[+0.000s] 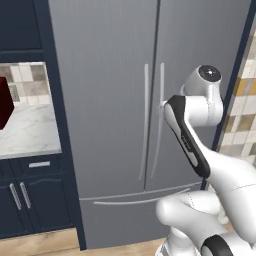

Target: Open the fridge, grab two sodas, and place both sodas inside the bowl with ice on the dining counter.

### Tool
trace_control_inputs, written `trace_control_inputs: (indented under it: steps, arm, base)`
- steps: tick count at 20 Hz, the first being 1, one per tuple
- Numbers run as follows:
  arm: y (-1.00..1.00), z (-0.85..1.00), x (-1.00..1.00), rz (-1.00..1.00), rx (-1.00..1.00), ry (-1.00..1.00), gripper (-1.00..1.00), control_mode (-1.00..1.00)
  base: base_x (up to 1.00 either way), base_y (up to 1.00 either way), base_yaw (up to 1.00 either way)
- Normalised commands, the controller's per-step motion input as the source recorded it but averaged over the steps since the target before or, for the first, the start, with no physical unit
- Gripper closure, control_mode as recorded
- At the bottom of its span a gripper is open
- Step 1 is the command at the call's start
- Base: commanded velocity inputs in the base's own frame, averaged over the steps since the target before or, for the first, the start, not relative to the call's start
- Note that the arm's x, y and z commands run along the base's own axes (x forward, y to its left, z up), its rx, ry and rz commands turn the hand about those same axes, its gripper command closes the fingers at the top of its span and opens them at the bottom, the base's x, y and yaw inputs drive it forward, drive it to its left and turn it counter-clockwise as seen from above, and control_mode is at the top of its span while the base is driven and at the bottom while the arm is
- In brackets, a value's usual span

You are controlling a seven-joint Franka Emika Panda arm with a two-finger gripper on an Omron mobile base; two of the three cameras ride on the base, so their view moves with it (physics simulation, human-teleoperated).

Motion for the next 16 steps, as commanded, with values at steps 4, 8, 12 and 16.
trace_control_inputs:
  steps: [4, 8, 12, 16]
  arm:
    - [-0.02, 0.0, 0.53, 0.0, 0.03, -0.03, -1.0, -1.0]
    - [-0.06, 0.0, 0.42, 0.0, 0.03, -0.01, -1.0, -1.0]
    - [0.0, 0.0, 0.47, 0.0, 0.0, 0.0, -1.0, -1.0]
    - [0.0, -0.01, 0.37, 0.0, 0.0, 0.0, -1.0, -1.0]
  base:
    - [0.0, 0.0, 0.0]
    - [0.0, 0.0, 0.0]
    - [0.0, 0.0, 0.0]
    - [0.0, 0.0, 0.0]
